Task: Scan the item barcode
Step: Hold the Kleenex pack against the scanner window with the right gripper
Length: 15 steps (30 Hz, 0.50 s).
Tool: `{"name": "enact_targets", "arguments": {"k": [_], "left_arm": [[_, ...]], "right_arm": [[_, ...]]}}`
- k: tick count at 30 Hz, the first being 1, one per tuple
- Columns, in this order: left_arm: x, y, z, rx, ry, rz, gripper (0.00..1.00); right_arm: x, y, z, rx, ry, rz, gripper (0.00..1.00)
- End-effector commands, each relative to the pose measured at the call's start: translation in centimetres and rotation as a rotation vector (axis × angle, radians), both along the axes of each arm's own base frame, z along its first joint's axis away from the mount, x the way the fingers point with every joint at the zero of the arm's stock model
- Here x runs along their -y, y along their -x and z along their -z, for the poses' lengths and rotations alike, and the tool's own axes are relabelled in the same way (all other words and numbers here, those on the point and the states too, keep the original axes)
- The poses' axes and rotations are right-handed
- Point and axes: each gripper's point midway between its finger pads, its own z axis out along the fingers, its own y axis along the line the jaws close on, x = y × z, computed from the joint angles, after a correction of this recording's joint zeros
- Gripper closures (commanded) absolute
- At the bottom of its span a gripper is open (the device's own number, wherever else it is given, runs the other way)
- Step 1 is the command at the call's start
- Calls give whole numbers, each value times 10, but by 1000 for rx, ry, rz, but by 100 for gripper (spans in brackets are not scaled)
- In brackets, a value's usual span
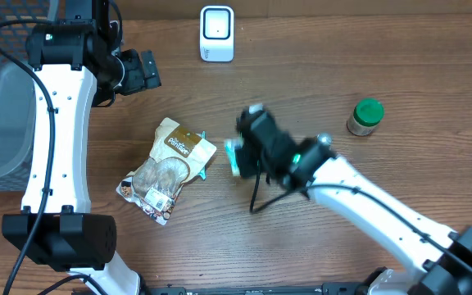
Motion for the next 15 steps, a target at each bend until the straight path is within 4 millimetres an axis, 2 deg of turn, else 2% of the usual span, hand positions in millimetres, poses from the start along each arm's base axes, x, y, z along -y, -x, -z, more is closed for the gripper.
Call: {"name": "enact_targets", "arguments": {"k": [1,4,7,8,11,15], "left_arm": [[1,-1,-1,3,5,-4,0],[1,-1,-1,3,5,-5,0],[1,-1,-1,3,4,-5,0],[1,-1,-1,3,5,-5,0],[1,-1,-1,3,5,-5,0],[1,-1,-1,3,4,-5,0]], "right_arm": [[6,-37,-96,170,-57,12,97],[19,-55,-158,260,-63,19,97],[31,-75,-198,366,-19,42,97],[34,-82,-205,399,4,48,97],[33,-107,-209,489,82,45,96],[19,-147,-192,577,186,9,96]]}}
